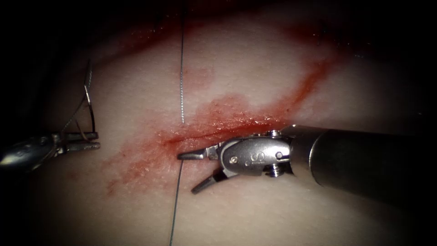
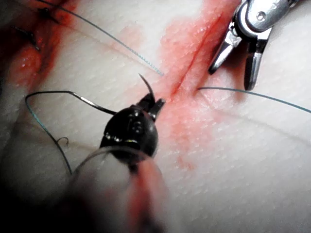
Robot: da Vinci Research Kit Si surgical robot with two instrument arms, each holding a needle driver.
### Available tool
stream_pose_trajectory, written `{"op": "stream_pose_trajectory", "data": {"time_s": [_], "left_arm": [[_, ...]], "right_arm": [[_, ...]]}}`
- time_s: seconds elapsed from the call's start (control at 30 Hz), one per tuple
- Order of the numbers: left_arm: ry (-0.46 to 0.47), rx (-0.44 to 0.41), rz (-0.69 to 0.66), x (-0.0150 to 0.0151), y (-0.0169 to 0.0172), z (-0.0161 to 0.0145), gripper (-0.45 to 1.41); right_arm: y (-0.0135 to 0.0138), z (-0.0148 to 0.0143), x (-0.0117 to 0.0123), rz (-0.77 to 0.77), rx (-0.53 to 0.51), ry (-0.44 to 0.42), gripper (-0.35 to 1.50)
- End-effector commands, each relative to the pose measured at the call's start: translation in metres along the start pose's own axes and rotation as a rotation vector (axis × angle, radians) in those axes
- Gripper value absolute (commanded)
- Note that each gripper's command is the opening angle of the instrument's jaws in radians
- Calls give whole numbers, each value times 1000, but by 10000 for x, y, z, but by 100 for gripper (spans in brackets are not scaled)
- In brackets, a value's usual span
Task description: Wound Closure
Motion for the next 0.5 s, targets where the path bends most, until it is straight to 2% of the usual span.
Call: {"op": "stream_pose_trajectory", "data": {"time_s": [0.03, 0.07, 0.1, 0.13, 0.17, 0.2, 0.23, 0.4, 0.5], "left_arm": [[-3, -2, 0, -3, 1, 9, -45], [-3, -2, 0, -3, 1, 9, -45], [-3, -2, 0, -3, 1, 9, -45], [-3, -2, 0, -3, 1, 9, -45], [-3, -3, 0, -3, 1, 9, -45], [-3, -2, 0, -3, 1, 9, -45], [-3, -2, 0, -3, 1, 9, -45], [-2, -5, 0, -3, 1, 8, -45], [-2, -5, 0, -3, 1, 8, -45]], "right_arm": [[3, 17, -14, 5, -5, -4, 98], [4, 20, -19, 7, -8, -7, 93], [5, 23, -24, 3, -10, -10, 78], [5, 23, -24, 3, -10, -10, 78], [5, 24, -27, 6, -13, -9, 59], [4, 25, -30, 2, -12, -10, 19], [2, 24, -33, -2, -2, -5, -35], [-3, 15, -30, -4, 14, 4, -35], [-12, 4, -10, 8, 21, 14, -35]]}}
